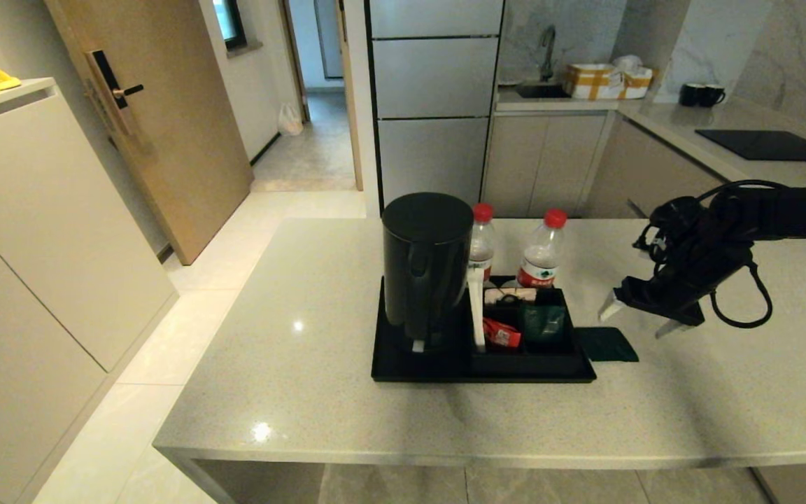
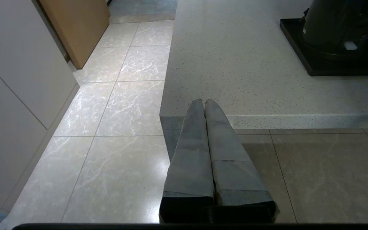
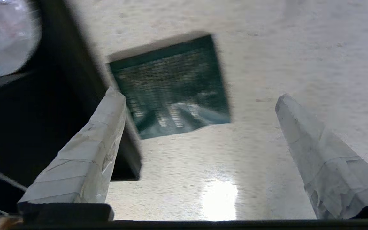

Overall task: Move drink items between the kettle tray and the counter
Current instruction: Return the tea bag to its original position

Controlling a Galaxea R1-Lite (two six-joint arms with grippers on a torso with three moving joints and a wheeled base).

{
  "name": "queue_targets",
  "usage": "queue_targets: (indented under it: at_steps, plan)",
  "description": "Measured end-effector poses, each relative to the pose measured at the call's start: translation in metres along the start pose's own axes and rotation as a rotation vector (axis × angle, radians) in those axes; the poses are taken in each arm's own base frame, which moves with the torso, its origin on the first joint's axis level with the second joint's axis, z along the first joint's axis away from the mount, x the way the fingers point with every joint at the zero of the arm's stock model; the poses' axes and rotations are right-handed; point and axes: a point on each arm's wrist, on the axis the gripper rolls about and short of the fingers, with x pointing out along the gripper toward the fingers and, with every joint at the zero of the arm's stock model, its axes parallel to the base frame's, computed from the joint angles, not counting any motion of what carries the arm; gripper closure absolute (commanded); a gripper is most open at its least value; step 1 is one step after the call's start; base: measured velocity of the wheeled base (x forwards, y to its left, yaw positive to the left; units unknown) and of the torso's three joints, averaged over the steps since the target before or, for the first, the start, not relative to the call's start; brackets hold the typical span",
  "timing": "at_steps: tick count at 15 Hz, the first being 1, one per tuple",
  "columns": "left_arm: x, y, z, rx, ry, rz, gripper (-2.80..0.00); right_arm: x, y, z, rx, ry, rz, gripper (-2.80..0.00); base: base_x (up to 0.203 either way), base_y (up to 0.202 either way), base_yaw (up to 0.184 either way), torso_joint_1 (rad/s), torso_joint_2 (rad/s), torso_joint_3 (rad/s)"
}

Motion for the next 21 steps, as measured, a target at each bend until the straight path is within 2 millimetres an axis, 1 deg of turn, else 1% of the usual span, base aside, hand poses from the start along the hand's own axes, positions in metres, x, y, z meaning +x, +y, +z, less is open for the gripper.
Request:
queue_targets:
  at_steps: [2, 3, 8, 11, 17, 21]
  plan:
    - [0.0, 0.0, 0.0, 0.0, -0.001, 0.0, 0.0, 0.009, 0.013, -0.003, -0.026, 0.019, 0.004, -2.8, 0.0, 0.0, 0.0, 0.0, 0.0, 0.0]
    - [0.0, 0.0, 0.0, 0.0, -0.001, 0.0, 0.0, 0.012, 0.016, -0.005, -0.031, 0.028, 0.004, -2.8, 0.0, 0.0, 0.0, 0.0, 0.0, 0.0]
    - [0.0, 0.0, 0.0, -0.001, 0.0, 0.0, 0.0, 0.028, 0.015, -0.008, -0.035, 0.047, -0.055, -2.8, 0.0, 0.0, 0.0, 0.0, 0.0, 0.0]
    - [0.0, 0.0, 0.0, -0.001, 0.0, 0.0, 0.0, 0.03, 0.011, -0.006, -0.028, 0.045, -0.069, -2.8, 0.0, 0.0, 0.0, 0.0, 0.0, 0.0]
    - [0.0, 0.0, 0.0, 0.0, 0.0, 0.0, 0.0, 0.038, 0.012, -0.001, -0.031, 0.032, -0.071, -2.8, 0.0, 0.0, 0.0, 0.0, 0.0, 0.0]
    - [0.0, 0.0, 0.0, 0.0, -0.001, 0.0, 0.0, 0.042, 0.017, 0.001, -0.047, 0.016, -0.064, -2.8, 0.0, 0.0, 0.0, 0.0, 0.0, 0.0]
